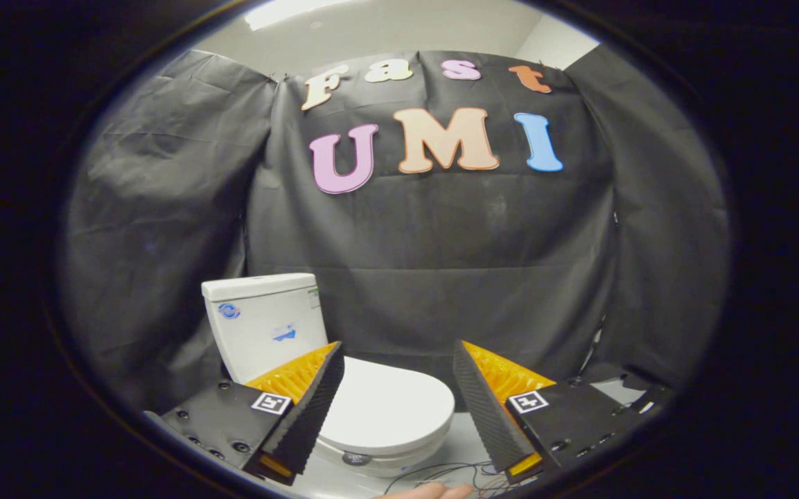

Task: Open the toilet lid.

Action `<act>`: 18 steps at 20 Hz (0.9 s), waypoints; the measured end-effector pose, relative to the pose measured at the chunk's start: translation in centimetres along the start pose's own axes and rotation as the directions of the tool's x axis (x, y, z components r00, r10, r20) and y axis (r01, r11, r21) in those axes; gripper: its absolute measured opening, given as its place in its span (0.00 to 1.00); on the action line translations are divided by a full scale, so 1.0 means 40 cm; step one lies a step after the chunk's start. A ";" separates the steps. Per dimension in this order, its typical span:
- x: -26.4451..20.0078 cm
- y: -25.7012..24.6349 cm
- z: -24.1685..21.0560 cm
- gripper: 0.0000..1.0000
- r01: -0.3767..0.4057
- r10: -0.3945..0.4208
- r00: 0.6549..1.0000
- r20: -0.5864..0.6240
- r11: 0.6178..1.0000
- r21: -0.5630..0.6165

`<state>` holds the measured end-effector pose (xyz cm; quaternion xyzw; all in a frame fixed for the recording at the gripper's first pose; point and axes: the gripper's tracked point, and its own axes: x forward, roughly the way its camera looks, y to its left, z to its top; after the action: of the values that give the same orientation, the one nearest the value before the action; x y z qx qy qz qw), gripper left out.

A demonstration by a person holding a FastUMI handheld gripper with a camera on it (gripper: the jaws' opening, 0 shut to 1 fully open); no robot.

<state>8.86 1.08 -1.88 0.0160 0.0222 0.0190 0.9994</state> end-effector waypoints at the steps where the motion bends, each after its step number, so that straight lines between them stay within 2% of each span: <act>1: 0.014 -0.006 -0.029 0.98 0.011 -0.010 1.000 -0.023 1.000 0.014; 6: 0.079 0.041 -0.147 0.99 -0.004 0.008 1.000 -0.019 0.981 0.193; 11: 0.095 0.072 -0.274 0.98 0.029 -0.004 0.997 -0.076 0.945 0.326; 13: 0.085 0.075 -0.305 0.99 0.051 -0.023 0.997 -0.072 0.908 0.415; 16: 0.051 0.049 -0.336 0.99 0.129 -0.120 0.992 -0.050 0.856 0.500; 18: 0.032 0.051 -0.366 0.98 0.129 -0.126 0.991 -0.045 0.815 0.564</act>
<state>9.41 3.64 -16.49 0.3098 0.0307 -0.0553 0.9487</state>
